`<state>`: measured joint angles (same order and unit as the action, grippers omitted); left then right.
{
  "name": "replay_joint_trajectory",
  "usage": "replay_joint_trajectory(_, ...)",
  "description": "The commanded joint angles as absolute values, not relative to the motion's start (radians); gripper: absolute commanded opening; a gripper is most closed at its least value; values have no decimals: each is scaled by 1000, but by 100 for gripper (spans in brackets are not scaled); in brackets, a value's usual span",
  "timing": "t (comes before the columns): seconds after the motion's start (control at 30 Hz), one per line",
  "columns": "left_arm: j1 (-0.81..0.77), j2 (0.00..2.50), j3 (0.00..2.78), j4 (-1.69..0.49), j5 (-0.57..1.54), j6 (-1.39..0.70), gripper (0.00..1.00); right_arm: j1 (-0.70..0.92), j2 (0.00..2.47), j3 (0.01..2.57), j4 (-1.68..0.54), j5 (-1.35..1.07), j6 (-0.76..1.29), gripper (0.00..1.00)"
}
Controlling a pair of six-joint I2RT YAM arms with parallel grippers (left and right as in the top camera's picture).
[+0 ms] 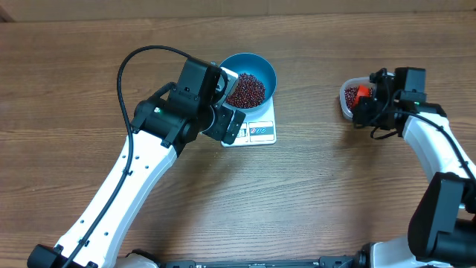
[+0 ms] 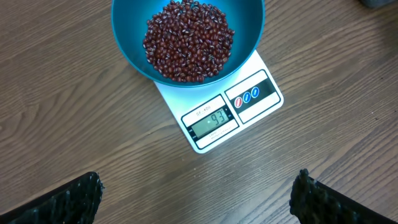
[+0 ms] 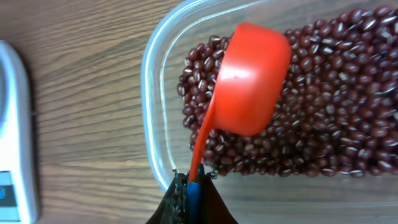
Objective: Scoop item into bowl and weigh 150g on scale
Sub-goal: 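Lower the red scoop into the beans and scoop again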
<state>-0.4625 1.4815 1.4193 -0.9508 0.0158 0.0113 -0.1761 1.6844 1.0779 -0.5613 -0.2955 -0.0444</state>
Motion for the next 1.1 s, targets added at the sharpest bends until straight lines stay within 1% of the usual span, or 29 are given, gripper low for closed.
replay_joint_trajectory(0.0,-458,1479,1435,-949,27,30,100,-182,1717,1054,-582,-486,-53,3)
replay_joint_trajectory(0.13,-458,1479,1435,-949,27,30,100,-201,1717,1054,-582,-529,-53,4)
replay_joint_trajectory(0.43,-459,1479,1435,-949,27,30,100,-240,1717,1054,-580,-547,-29,4)
replay_joint_trajectory(0.83,-458,1479,1435,-949,27,30,100,-360,1717,1054,-580,-743,-26,4)
replay_joint_trajectory(1.07,-458,1479,1435,-949,27,30,100,-413,1717,1054,-581,-766,1,4)
